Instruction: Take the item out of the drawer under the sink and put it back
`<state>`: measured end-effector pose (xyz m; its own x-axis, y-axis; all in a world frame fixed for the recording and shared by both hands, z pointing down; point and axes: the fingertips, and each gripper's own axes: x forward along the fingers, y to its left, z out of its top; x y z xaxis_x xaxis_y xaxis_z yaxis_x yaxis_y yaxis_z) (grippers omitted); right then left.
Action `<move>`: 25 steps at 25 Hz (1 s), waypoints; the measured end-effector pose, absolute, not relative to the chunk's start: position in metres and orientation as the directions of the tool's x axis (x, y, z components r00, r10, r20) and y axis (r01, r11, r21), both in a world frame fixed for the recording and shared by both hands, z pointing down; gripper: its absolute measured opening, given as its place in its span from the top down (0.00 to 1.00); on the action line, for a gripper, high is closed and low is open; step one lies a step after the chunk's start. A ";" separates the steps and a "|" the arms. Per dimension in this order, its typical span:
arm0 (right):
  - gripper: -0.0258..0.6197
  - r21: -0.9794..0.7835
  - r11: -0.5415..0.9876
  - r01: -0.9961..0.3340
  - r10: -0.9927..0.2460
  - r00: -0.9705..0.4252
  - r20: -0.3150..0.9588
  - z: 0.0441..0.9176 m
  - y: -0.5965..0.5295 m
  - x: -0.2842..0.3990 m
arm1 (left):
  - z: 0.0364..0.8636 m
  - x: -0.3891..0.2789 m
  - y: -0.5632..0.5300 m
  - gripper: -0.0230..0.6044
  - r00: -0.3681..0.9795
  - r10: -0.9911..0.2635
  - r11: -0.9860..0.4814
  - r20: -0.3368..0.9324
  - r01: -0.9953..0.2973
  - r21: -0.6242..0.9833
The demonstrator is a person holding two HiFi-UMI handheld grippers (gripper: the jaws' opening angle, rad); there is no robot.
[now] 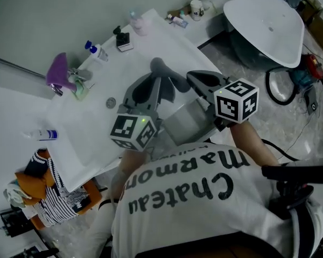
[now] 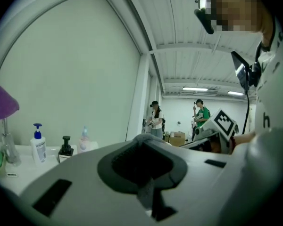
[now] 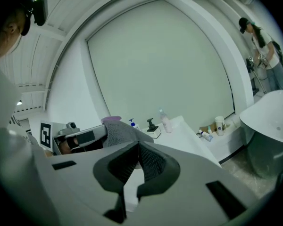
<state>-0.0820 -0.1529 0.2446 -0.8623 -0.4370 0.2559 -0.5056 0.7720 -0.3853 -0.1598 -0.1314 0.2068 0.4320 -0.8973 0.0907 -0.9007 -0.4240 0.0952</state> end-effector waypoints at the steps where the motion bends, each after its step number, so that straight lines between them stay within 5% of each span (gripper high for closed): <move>1: 0.94 -0.389 0.777 -0.495 -0.428 -0.869 0.250 0.244 -0.158 -0.081 | 0.206 -0.159 -0.134 0.91 0.420 -0.903 -0.412 0.093 -0.906 0.092; 10: 0.94 -0.408 0.831 -0.378 -0.312 -0.924 0.222 0.243 -0.192 -0.088 | 0.209 -0.168 -0.158 0.91 0.294 -0.951 -0.273 0.095 -0.944 0.187; 25: 0.94 -0.528 0.796 -0.297 -0.217 -0.954 0.209 0.280 -0.215 -0.087 | 0.243 -0.163 -0.179 0.91 0.210 -0.946 -0.189 0.246 -0.976 0.105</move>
<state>-0.0875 -0.2148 0.2801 -0.9535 -0.2169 0.2093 -0.2968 0.7958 -0.5279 -0.1632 -0.1792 0.2434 0.2100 -0.9464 0.2455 -0.9763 -0.1893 0.1052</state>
